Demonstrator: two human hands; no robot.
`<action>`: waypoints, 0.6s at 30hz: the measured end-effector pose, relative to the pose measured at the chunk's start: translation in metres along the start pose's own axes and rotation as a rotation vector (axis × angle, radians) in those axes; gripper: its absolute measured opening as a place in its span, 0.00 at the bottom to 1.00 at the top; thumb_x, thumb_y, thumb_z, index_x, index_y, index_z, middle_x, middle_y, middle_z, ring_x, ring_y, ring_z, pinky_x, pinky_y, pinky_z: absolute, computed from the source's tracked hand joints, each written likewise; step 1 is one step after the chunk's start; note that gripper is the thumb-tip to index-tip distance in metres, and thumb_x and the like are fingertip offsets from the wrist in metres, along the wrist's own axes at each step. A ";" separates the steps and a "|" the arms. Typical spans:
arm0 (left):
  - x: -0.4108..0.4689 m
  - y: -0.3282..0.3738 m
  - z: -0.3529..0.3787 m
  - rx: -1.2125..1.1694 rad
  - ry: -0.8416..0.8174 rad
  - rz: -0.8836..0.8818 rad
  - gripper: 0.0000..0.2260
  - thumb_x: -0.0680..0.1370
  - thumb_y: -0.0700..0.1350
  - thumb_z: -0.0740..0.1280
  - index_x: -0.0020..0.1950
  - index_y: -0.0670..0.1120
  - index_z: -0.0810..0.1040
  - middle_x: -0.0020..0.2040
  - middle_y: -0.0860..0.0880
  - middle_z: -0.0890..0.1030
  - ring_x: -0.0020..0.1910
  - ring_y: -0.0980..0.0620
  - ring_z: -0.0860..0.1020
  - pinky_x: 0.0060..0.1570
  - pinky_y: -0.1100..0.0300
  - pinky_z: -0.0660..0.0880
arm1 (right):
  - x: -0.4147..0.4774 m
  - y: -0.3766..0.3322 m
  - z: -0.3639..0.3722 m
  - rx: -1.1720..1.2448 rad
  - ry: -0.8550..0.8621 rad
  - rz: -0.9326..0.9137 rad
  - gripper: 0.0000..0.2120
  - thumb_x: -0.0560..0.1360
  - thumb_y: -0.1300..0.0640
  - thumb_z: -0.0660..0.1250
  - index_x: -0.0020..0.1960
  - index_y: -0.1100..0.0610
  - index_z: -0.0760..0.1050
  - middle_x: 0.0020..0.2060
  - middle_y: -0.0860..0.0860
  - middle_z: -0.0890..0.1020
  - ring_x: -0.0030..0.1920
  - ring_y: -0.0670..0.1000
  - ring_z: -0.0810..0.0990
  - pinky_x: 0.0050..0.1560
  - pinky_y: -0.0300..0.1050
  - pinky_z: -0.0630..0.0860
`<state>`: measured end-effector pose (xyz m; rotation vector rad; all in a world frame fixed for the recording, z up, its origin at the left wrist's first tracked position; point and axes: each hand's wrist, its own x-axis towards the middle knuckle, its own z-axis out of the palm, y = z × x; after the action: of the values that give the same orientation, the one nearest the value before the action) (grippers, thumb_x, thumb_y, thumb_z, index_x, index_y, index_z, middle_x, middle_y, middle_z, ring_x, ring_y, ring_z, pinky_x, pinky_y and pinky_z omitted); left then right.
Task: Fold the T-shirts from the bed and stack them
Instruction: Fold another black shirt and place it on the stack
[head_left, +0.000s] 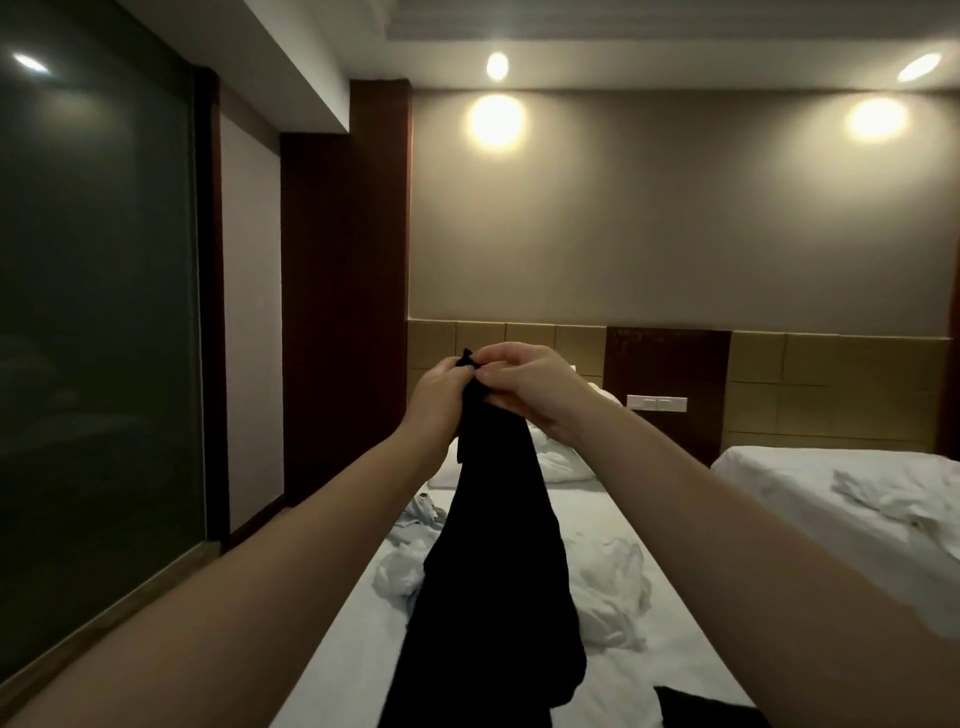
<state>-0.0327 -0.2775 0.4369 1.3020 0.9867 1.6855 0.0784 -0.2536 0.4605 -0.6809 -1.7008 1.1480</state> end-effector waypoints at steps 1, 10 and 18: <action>0.001 -0.001 0.000 0.035 0.008 -0.007 0.11 0.77 0.37 0.56 0.55 0.42 0.75 0.39 0.46 0.76 0.40 0.49 0.75 0.37 0.58 0.71 | -0.001 0.002 -0.001 -0.007 0.016 -0.010 0.07 0.74 0.69 0.65 0.46 0.58 0.77 0.40 0.55 0.79 0.40 0.49 0.80 0.47 0.39 0.79; 0.012 -0.004 -0.002 0.193 -0.017 -0.059 0.12 0.76 0.34 0.54 0.41 0.43 0.74 0.35 0.45 0.73 0.36 0.48 0.74 0.38 0.55 0.75 | 0.000 0.009 -0.013 0.087 0.013 0.130 0.07 0.73 0.69 0.66 0.44 0.58 0.75 0.40 0.54 0.79 0.43 0.49 0.80 0.43 0.39 0.81; 0.014 -0.022 -0.003 0.095 0.046 -0.090 0.12 0.77 0.32 0.51 0.44 0.41 0.73 0.35 0.44 0.72 0.32 0.50 0.72 0.31 0.61 0.71 | -0.001 0.031 -0.010 0.171 0.040 0.299 0.04 0.75 0.64 0.66 0.44 0.57 0.76 0.36 0.52 0.77 0.34 0.46 0.76 0.29 0.34 0.75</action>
<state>-0.0357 -0.2567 0.4218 1.2647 1.1477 1.6241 0.0860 -0.2386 0.4329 -0.8636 -1.4794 1.4596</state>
